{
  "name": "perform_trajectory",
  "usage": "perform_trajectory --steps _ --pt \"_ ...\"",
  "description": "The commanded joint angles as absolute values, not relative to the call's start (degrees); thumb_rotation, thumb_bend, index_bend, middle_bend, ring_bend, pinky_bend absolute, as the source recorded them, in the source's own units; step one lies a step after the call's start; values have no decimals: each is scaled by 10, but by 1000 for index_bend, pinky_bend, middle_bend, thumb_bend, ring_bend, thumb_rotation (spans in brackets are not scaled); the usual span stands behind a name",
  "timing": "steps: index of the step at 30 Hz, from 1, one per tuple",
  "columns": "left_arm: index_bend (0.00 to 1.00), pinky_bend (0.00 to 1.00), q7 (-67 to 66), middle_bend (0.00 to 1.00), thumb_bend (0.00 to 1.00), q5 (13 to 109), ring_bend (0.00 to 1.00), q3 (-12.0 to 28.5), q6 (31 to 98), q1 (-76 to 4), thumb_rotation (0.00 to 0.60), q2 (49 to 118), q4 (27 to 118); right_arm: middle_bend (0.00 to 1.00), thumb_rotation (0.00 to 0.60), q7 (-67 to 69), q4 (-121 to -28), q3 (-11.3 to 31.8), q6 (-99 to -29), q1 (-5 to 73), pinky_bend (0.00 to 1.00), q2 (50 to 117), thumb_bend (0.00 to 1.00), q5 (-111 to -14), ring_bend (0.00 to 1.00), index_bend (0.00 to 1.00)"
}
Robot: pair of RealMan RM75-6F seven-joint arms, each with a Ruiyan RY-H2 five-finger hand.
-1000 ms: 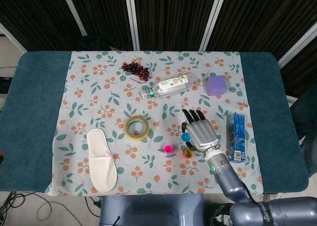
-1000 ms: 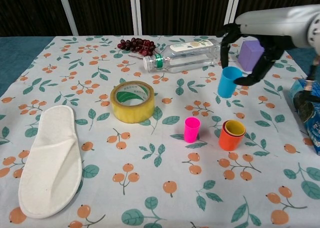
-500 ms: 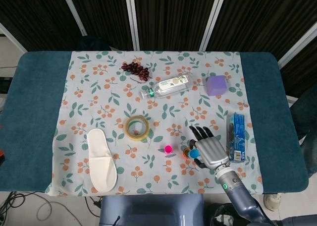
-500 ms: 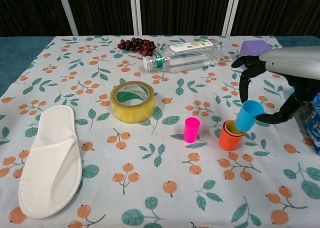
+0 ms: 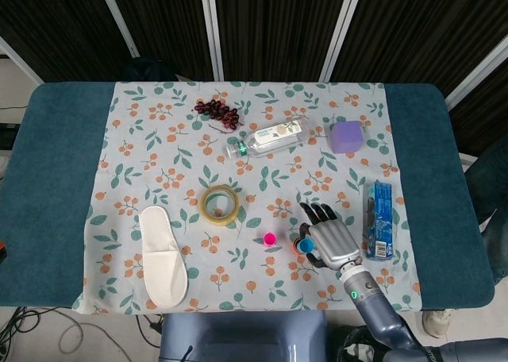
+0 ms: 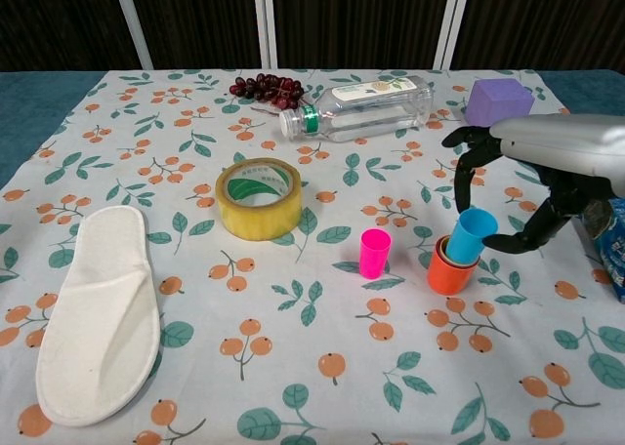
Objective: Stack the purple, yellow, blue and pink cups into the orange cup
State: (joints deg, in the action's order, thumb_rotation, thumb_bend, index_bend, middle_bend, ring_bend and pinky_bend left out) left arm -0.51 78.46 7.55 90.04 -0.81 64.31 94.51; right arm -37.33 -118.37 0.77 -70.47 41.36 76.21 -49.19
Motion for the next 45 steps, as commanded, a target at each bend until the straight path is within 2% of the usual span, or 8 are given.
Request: perform_trajectory --steps 1,3,5,7,10,17,24,45 --pt "189 0 -5 20 798 785 0 75 901 -8 600 643 945 0 600 -374 -1180 10 -702 414 72 764 394 -489 35 495" --pt "189 0 -6 20 798 785 0 75 901 -8 600 643 945 0 600 -375 -1176 10 -698 415 72 766 394 -487 35 487" --pt "189 0 -7 20 798 785 0 76 902 -8 600 643 945 0 600 -376 -1173 10 -694 415 72 767 393 -484 35 415" --pt "189 0 -7 20 798 784 0 76 902 -8 600 643 946 0 600 -378 -1170 8 -690 416 71 769 394 -480 35 269" --pt "189 0 -7 20 798 784 0 76 902 -7 600 643 946 0 600 -382 -1169 8 -682 418 67 767 394 -472 35 208" --pt "189 0 -7 20 798 785 0 75 902 -8 600 643 946 0 600 -389 -1183 34 -679 433 65 768 394 -472 35 226" --pt "190 0 -5 20 798 785 0 75 902 -7 600 642 947 0 600 -410 -1182 55 -675 456 65 803 394 -453 35 324" --pt "190 0 3 19 798 782 0 76 899 -7 600 640 949 0 600 -422 -1079 88 -671 491 65 916 394 -375 35 354"
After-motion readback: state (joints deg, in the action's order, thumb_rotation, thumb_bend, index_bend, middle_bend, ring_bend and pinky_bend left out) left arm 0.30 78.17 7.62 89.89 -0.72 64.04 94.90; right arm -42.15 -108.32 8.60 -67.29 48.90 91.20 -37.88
